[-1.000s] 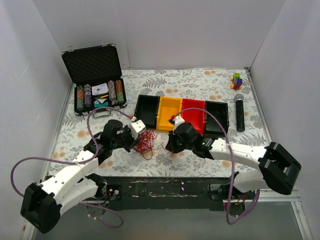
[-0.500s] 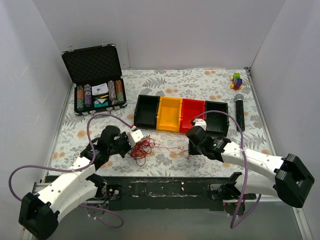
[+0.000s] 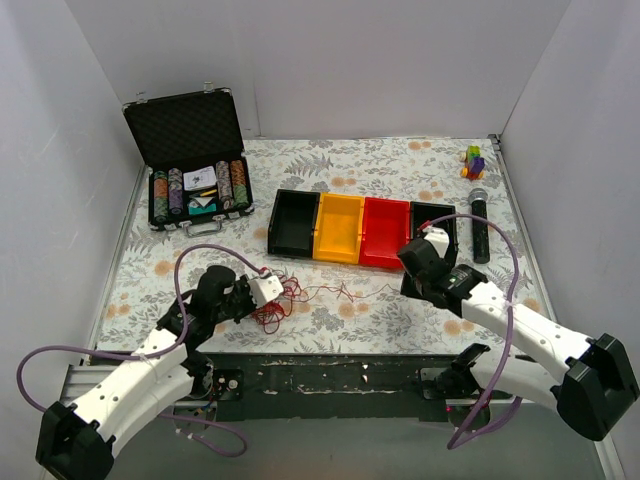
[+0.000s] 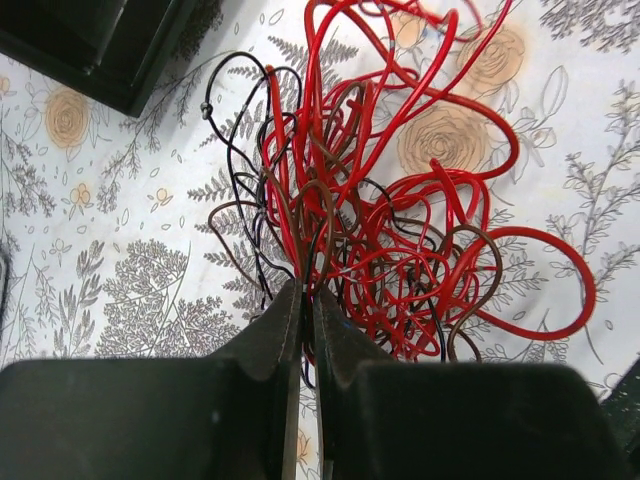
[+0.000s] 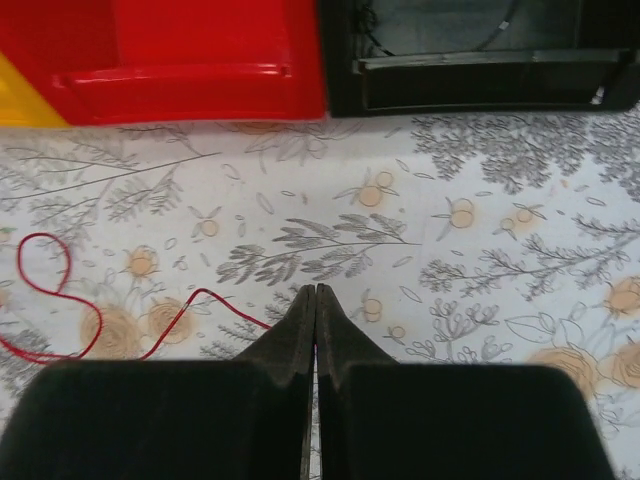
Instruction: Untangle the cables
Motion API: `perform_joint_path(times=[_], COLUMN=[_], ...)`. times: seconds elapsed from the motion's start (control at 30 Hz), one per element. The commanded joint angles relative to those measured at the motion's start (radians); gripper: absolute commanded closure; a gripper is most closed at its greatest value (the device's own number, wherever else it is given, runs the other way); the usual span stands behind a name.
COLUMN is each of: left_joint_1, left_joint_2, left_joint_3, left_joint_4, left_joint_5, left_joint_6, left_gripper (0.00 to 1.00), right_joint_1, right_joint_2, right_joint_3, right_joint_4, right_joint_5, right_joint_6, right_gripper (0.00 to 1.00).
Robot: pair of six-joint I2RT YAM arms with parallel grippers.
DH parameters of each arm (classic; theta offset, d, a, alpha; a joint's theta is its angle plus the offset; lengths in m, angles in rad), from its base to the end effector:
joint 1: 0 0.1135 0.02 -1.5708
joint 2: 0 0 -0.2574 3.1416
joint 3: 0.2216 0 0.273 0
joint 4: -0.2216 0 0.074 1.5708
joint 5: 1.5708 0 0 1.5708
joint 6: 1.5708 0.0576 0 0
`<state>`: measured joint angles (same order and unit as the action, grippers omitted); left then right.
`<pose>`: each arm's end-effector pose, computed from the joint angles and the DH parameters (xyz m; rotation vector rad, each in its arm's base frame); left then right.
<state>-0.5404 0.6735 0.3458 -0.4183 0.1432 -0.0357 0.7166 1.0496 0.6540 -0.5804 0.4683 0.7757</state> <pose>0.1557 -0.1030 0.1562 0.6583 2.2576 -0.4538 0.1912 0.1321 0.1856 0.2461 2.3914 0.0789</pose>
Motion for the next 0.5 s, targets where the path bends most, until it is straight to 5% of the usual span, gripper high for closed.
perform_joint_path(times=[0.0,0.07,0.27,0.47], left_joint_1=[0.005,0.005,0.005,0.005], left_joint_2=[-0.011,0.000,0.031,0.025], left_joint_3=[0.090,0.128,0.186,0.197], left_joint_4=[-0.010,-0.019,-0.048,-0.082], left_joint_5=[0.091,0.134,0.200,0.214], left_joint_6=[0.004,0.000,-0.003,-0.007], left_gripper=[1.00,0.98,0.82,0.70], right_joint_1=[-0.002,-0.002,0.046,0.089], right_joint_2=[-0.042,-0.022,0.076,0.136], right_joint_3=[-0.008,0.018,0.120,0.165], right_joint_4=[0.161,0.183,0.292,0.362], right_joint_5=[-0.118,-0.134,-0.263,-0.307], right_joint_6=[-0.117,-0.151,-0.279,-0.349], right_gripper=[0.99,0.98,0.66,0.54])
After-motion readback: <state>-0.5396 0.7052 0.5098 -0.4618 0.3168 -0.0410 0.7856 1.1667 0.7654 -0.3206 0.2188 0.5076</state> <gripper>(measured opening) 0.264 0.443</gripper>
